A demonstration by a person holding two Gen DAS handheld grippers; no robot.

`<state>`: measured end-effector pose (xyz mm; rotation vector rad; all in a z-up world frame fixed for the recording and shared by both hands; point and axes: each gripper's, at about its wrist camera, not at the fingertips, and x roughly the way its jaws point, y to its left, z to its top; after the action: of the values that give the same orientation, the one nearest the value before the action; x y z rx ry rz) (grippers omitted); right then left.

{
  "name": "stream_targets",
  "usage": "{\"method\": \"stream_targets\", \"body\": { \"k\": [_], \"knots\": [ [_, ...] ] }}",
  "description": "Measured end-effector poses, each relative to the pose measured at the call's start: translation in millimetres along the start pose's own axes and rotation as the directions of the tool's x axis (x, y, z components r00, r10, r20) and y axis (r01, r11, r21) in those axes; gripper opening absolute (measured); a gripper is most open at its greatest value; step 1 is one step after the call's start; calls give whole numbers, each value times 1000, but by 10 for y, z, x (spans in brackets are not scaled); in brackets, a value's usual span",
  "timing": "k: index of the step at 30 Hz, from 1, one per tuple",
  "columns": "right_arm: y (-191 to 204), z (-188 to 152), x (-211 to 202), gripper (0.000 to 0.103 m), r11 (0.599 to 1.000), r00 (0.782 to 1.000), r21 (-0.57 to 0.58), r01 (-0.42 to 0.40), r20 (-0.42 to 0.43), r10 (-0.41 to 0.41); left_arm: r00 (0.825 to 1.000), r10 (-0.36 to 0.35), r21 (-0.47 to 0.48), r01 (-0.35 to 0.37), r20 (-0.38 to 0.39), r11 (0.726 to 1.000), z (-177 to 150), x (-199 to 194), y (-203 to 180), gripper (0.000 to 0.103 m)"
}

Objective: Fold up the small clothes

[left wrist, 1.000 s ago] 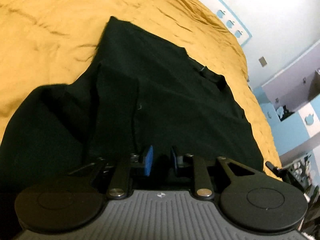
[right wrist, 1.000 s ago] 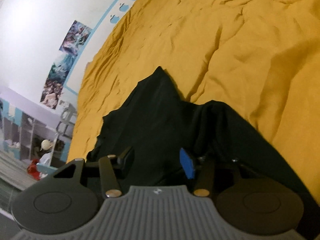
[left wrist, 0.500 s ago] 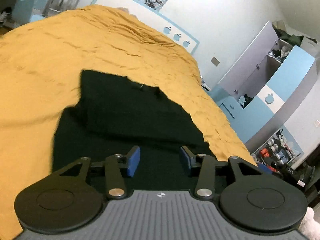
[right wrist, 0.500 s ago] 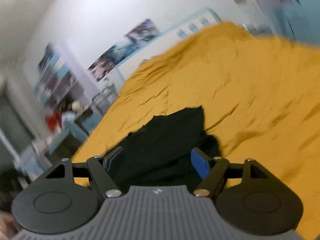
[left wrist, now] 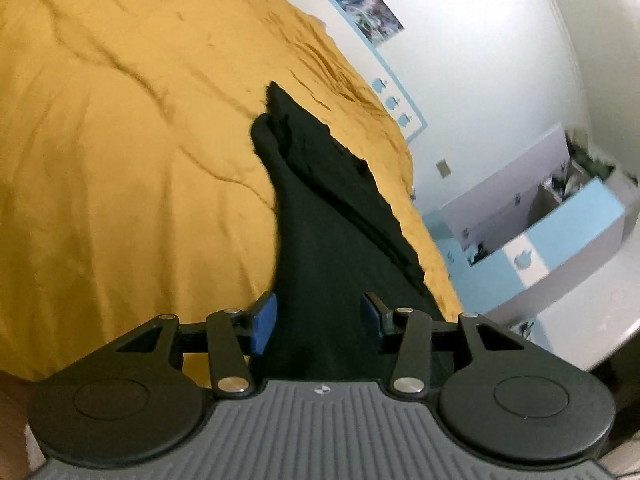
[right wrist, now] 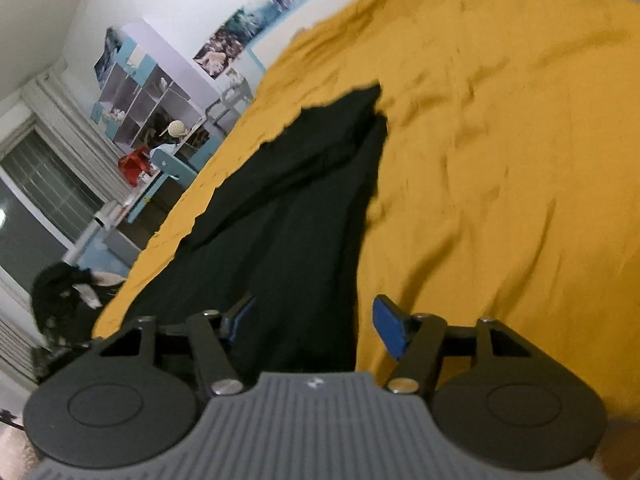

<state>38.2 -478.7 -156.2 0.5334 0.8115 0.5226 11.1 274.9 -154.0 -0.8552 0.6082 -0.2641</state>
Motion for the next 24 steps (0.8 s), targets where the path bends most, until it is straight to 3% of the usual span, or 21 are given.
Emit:
{"method": "stream_targets", "body": {
  "k": [6,11,13,15,19,21,22,24],
  "knots": [
    [-20,-43,155,59,999,997,3,-49,-55,49,1000,7,-20,-8,-21,1000,-22,148,149,53],
    [-23,-40,192,59,997,991,5,-80,-110,80,990,-107,-34,104,-92,994,-153,239,177,57],
    [-32,-63,192,59,993,982,19,-113,-147,115,988,-127,-13,127,-87,992,-167,251,169,64],
    [-14,-97,203,59,990,974,18,-141,-177,142,980,-173,-55,168,-97,984,-125,279,211,74],
    [22,-110,225,60,985,965,27,-171,-194,173,969,-200,-55,193,-147,980,-56,320,178,74],
    [18,-113,244,55,985,960,18,-173,-221,173,957,-211,-57,204,-197,977,-59,348,162,74],
    [11,-120,248,51,987,960,15,-163,-231,162,940,-231,-76,218,-250,973,-123,385,168,74],
    [7,-132,244,36,986,959,26,-167,-229,169,933,-197,-37,194,-301,980,-232,472,107,74]
  ]
}}
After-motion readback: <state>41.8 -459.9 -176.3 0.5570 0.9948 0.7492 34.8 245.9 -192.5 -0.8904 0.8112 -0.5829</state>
